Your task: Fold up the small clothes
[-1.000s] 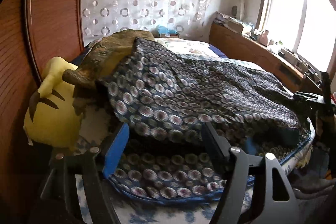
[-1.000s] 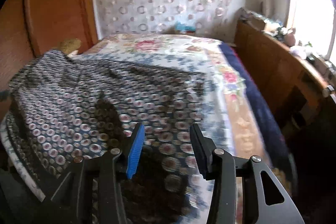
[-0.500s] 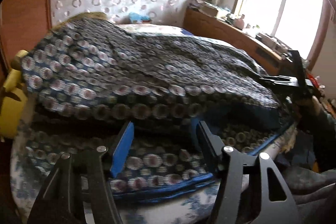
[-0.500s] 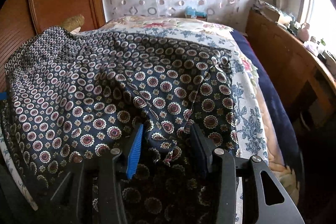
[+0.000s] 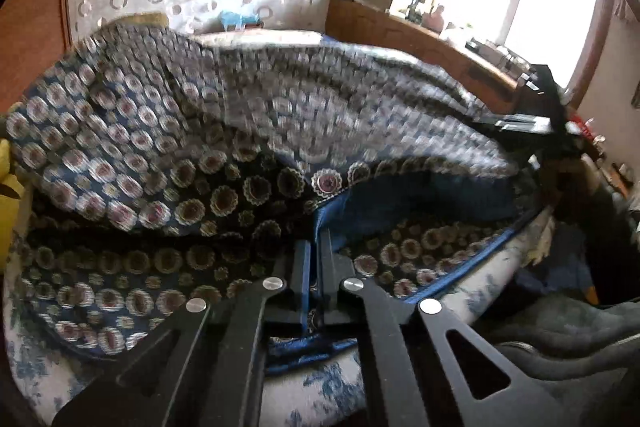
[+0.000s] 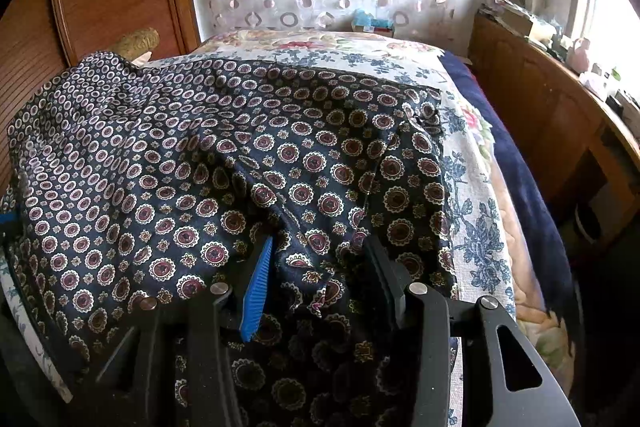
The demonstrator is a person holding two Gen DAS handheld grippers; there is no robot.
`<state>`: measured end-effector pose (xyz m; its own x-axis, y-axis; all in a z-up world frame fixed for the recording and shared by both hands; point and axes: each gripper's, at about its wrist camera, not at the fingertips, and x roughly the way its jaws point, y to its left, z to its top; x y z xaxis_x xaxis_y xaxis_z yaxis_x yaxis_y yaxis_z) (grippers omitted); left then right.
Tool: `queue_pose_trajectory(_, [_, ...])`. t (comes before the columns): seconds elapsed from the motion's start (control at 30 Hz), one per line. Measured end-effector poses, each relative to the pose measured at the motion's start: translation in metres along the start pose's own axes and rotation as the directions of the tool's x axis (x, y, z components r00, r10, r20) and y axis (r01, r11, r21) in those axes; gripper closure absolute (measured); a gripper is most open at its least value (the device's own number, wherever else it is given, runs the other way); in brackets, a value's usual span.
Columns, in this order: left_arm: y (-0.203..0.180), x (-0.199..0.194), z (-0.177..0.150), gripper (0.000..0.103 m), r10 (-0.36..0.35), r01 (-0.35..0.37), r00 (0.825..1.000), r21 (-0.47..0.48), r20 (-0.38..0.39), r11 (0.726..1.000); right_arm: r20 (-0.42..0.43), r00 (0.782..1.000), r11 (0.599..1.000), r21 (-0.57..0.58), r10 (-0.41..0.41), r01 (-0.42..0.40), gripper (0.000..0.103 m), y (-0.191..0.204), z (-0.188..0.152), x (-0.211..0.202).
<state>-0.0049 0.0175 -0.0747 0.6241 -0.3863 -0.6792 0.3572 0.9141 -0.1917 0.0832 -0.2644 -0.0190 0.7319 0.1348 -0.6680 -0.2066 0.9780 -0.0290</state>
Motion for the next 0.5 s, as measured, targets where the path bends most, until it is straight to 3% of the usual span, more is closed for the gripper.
queue_pose_trajectory(0.23, [0.010,-0.052,0.011,0.100,0.011,-0.008,0.996,-0.030,0.092,1.000,0.009,1.000,0.999,0.034,0.024,-0.024,0.056,-0.006,-0.001,-0.001])
queue_pose_trajectory(0.33, [0.010,-0.057,0.013,0.085,0.046,-0.045,0.994,-0.011,0.100,0.999,0.012,0.999,0.998,0.044,0.035,-0.035,0.056,-0.008,-0.001,-0.001])
queue_pose_trajectory(0.4, [0.015,-0.060,0.014,0.064,0.074,-0.072,0.990,-0.014,0.119,0.997,0.010,1.000,0.999,0.040,0.030,-0.030,0.056,-0.008,-0.002,0.000])
queue_pose_trajectory(0.5, [0.031,-0.063,0.017,0.057,0.110,-0.106,0.985,-0.036,0.135,0.994,0.007,1.000,0.999,0.028,0.020,-0.021,0.055,-0.005,-0.002,0.001])
